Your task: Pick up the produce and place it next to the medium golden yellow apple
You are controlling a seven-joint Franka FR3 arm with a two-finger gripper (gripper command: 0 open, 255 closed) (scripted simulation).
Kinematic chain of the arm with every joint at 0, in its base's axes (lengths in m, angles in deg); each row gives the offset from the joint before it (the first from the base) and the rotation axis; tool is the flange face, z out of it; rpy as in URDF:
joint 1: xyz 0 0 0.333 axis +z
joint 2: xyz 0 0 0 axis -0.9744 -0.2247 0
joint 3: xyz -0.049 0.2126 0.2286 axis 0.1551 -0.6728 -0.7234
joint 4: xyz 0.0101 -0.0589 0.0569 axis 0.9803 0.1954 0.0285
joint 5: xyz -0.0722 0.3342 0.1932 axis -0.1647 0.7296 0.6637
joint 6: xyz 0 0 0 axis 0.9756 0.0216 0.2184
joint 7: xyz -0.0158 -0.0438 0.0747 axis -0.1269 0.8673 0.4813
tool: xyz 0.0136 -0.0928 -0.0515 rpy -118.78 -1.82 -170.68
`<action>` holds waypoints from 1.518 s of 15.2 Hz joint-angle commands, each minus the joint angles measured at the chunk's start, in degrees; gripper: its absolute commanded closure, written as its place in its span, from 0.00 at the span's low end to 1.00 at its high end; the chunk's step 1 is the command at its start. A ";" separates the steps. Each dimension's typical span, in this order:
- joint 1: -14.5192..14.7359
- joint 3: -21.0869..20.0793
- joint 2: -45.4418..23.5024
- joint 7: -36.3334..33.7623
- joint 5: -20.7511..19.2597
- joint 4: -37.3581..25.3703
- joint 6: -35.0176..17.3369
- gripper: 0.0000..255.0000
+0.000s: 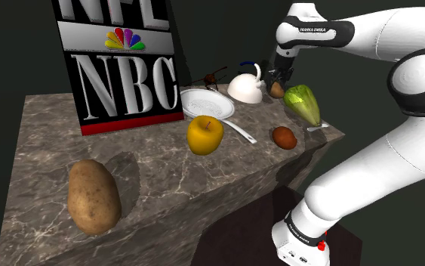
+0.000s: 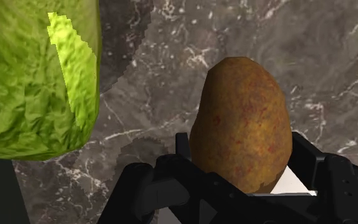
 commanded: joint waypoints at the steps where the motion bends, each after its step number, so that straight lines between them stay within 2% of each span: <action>1: 0.09 -0.16 0.08 0.10 0.07 -1.49 1.61 1.00; 21: 0.40 -0.41 -3.50 2.85 1.32 -20.73 17.15 1.00; 23: 0.95 -1.35 -2.35 1.40 1.09 -19.74 17.51 1.00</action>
